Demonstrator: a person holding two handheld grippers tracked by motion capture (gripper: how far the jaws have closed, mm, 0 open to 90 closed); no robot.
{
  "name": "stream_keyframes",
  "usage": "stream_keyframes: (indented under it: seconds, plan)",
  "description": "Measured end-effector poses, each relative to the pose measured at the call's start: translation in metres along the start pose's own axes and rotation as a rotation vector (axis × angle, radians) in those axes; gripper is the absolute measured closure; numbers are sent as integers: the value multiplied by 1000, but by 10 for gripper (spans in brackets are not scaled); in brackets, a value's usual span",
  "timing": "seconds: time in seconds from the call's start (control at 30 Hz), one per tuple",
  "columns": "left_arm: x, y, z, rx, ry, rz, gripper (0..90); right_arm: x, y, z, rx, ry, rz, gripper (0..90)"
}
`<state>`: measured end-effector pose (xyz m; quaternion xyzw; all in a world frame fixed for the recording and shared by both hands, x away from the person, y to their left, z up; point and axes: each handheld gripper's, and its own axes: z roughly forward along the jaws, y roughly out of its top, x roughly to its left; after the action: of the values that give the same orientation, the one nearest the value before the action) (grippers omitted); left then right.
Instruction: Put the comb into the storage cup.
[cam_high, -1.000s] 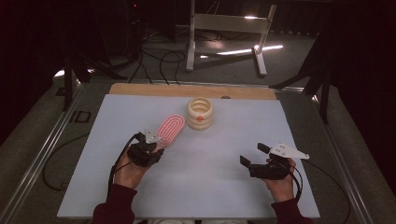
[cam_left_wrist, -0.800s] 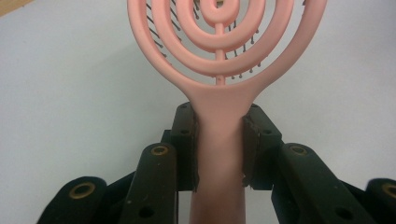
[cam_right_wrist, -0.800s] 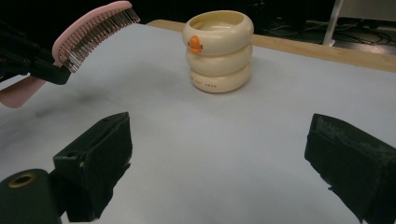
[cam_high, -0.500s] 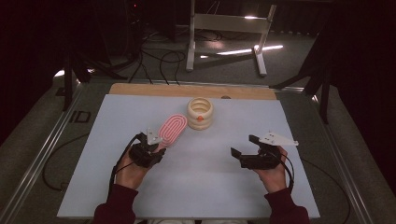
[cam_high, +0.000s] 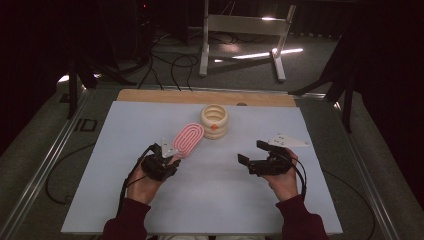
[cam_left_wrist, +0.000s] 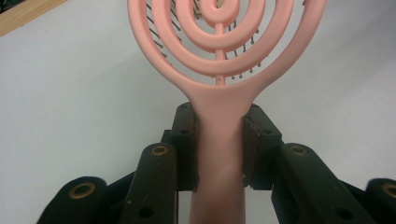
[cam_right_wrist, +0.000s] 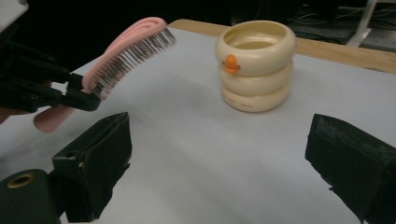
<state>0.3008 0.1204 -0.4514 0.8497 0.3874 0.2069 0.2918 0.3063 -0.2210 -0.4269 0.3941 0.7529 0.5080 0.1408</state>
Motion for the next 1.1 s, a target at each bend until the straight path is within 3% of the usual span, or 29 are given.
stream_keyframes:
  seconds: [0.37, 1.1]
  plan:
    - [-5, 3, -4, -18, -9, 8, 706, 15, 18, 15, 19, 44, -24, 71]
    - [-15, 8, -9, -59, 0, 41, 706, 32, 42, 47, 44, 124, 26, 71]
